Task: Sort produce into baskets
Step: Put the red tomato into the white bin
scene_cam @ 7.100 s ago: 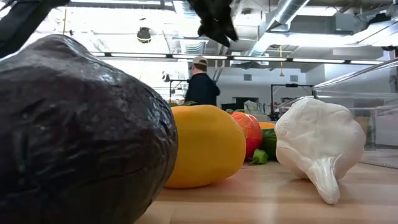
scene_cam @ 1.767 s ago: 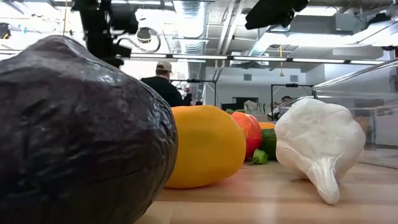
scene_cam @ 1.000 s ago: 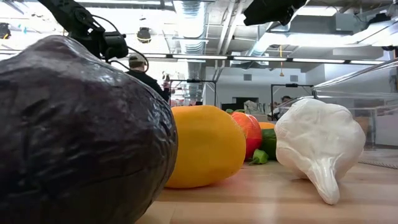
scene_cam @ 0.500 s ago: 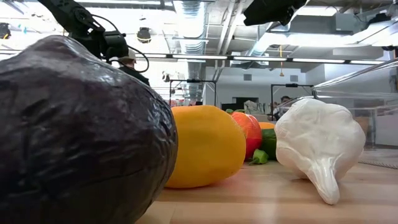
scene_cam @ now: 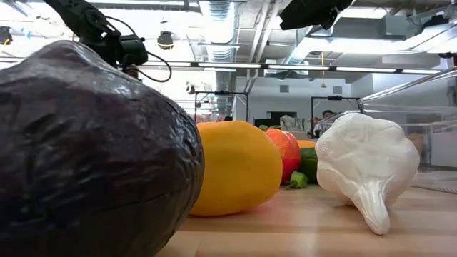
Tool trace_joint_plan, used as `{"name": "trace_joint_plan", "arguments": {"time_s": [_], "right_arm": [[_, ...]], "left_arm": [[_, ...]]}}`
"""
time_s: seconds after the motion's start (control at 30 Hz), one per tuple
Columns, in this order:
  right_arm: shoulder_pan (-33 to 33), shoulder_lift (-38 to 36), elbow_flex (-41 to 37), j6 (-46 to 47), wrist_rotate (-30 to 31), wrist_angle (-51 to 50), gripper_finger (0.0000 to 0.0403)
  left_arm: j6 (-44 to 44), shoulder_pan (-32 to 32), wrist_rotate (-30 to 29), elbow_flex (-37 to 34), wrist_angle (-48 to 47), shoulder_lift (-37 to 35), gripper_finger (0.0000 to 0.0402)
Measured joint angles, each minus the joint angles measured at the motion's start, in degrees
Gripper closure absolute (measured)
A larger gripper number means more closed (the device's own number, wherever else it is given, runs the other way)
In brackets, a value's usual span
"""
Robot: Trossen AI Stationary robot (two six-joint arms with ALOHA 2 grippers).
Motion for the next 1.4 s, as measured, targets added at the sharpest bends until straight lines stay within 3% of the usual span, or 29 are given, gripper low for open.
{"name": "trace_joint_plan", "arguments": {"time_s": [0.3,1.03,1.4], "right_arm": [[0.0,0.0,0.0,0.0,0.0,0.1,0.0212],[0.0,0.0,0.0,0.0,-1.8,0.1,0.0009],[0.6,0.0,0.0,1.9,-2.4,0.1,0.0013]], "left_arm": [[0.0,0.0,0.0,2.3,0.0,0.0,0.0018],[0.6,0.0,4.7,6.8,0.0,0.0,0.0018],[0.6,-0.3,4.7,6.8,0.0,0.0,0.0018]]}}
